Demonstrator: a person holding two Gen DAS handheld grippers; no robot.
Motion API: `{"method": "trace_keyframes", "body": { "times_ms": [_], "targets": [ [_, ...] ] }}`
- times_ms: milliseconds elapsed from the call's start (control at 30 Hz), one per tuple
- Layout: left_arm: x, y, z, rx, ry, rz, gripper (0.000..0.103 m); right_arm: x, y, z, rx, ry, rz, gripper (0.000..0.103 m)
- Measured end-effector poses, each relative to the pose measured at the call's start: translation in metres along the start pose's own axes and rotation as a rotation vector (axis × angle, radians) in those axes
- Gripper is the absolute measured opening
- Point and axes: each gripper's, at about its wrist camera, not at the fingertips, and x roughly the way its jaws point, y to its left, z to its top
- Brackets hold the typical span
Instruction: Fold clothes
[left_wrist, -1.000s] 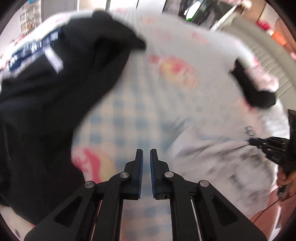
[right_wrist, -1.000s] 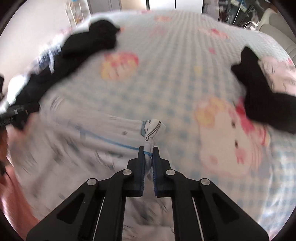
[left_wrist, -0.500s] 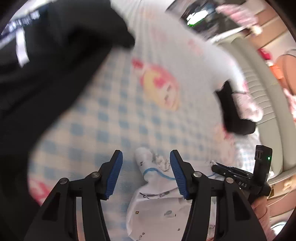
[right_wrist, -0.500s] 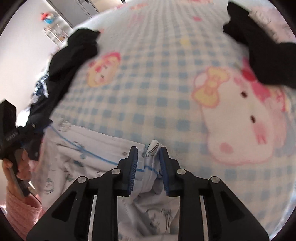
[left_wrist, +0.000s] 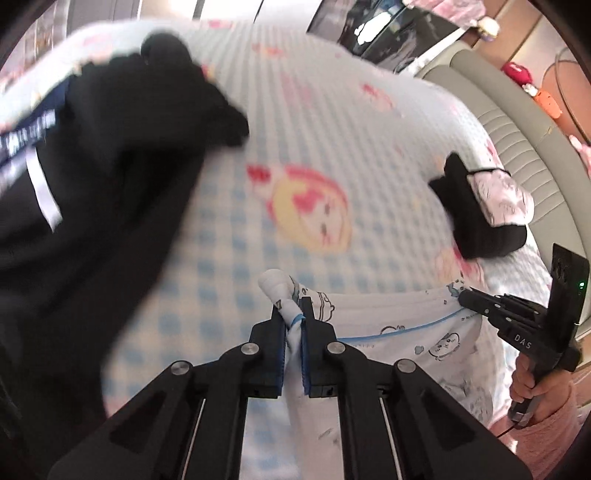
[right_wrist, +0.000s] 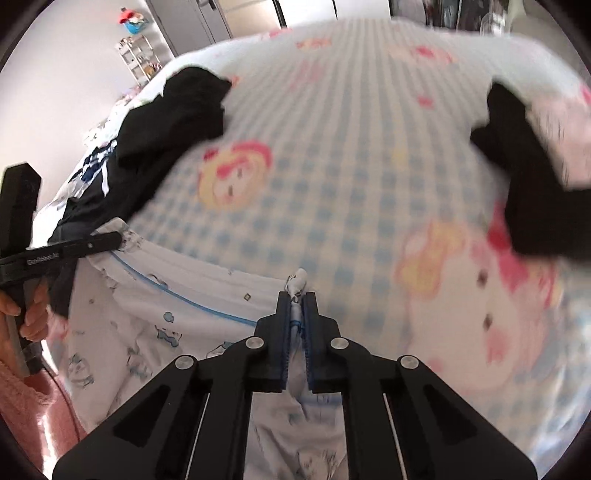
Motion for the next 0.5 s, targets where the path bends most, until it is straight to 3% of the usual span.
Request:
{"method": "trace_keyframes", "body": {
  "times_ms": [200, 333, 400, 500],
  "targets": [
    [-0.001, 0.015, 0.035, 0.004, -0.058, 0.035, 0.007, 0.001, 0.011, 0.048, -0.019, -0.101, -0.040, 0.004],
    [0.014, 0.027, 0.047, -0.028, -0.097, 0.055, 0.008, 0.017, 0.011, 0.067, -0.023, -0.121, -0.080, 0.004],
    [0.041, 0.033, 0.045, -0.050, -0.027, 0.059, 0.011, 0.045, 0.005, 0.067, 0.001, -0.044, -0.086, 0.006],
    [0.072, 0.039, 0.033, -0.066, 0.080, 0.135, 0.023, 0.084, -0.006, 0.063, 0.052, 0.066, -0.088, 0.007]
  ]
}}
